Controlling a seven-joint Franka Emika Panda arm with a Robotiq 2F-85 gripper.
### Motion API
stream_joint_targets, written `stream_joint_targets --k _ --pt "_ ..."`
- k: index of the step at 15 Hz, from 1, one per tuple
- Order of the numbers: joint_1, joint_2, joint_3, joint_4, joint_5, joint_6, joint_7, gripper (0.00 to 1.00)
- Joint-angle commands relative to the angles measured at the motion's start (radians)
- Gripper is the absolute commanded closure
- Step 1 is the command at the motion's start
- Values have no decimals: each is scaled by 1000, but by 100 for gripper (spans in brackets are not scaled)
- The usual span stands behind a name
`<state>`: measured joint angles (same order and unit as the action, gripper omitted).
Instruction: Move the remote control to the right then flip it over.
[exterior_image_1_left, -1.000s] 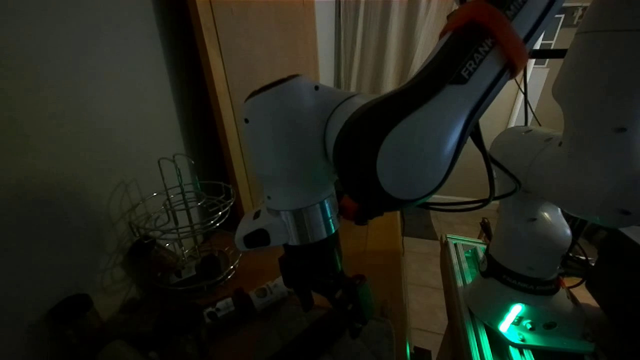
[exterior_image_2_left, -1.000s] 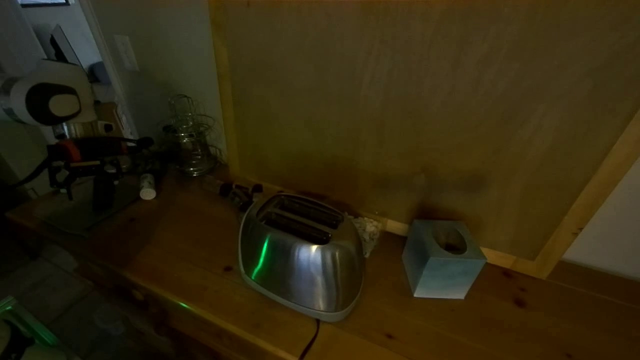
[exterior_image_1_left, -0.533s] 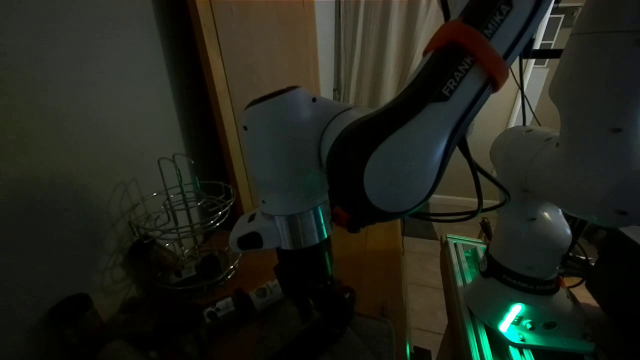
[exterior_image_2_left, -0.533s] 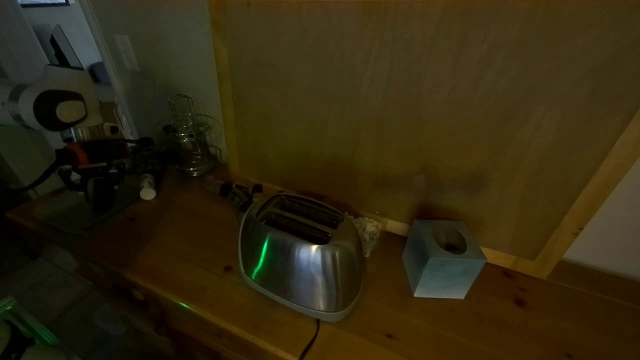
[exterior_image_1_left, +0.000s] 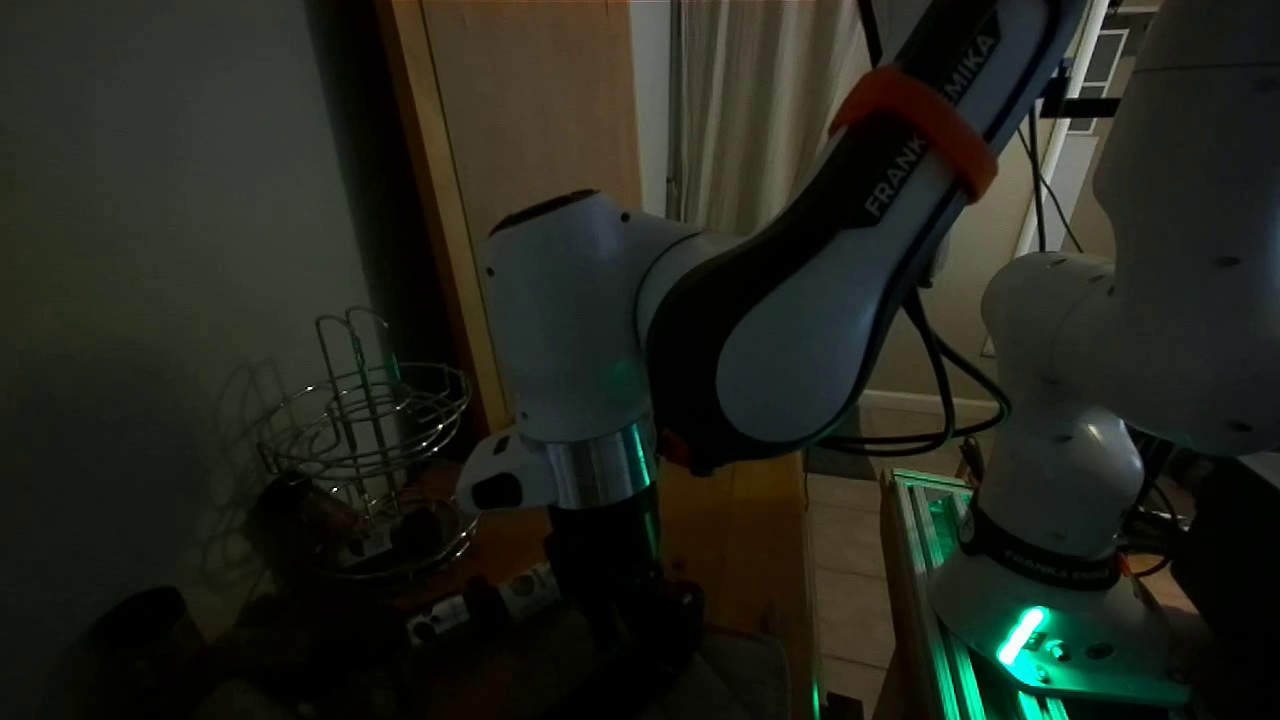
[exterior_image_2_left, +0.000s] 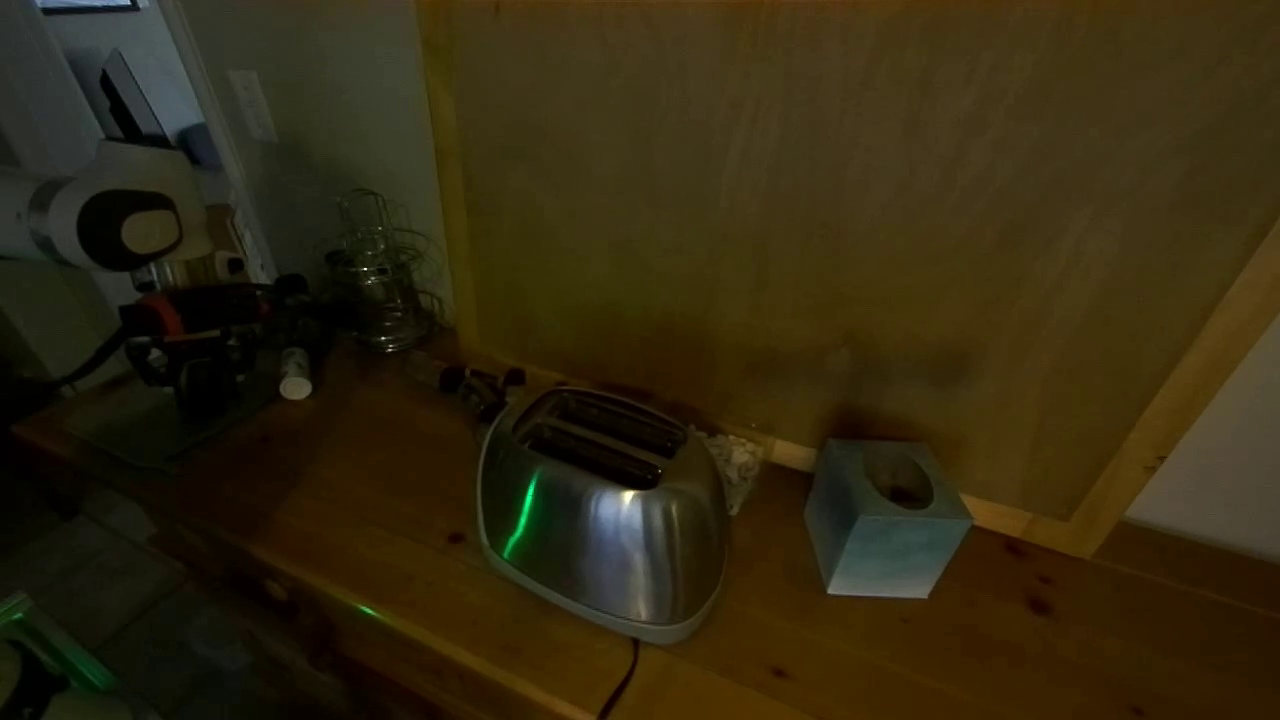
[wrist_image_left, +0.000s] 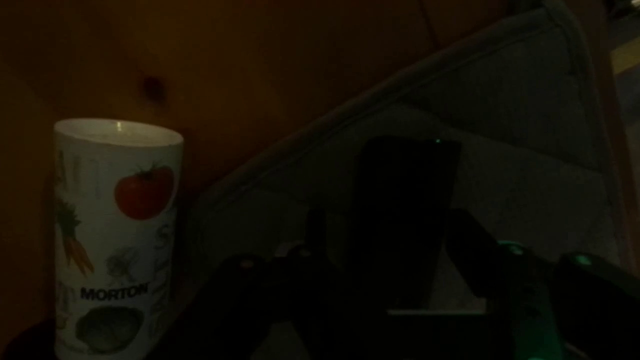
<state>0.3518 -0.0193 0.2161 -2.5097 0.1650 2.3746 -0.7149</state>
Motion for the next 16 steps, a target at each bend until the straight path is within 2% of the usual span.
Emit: stream_joint_targets --k 1,3,6,11,16 --pt "-24 24 25 7 14 24 5 68" --pt "-27 23 26 6 11 24 18 77" --pt "-30 7 27 2 11 16 22 77" --pt "-48 -100 15 -20 -25 -62 67 77" --pt "-78 -193 -16 -17 -39 -265 117 77"
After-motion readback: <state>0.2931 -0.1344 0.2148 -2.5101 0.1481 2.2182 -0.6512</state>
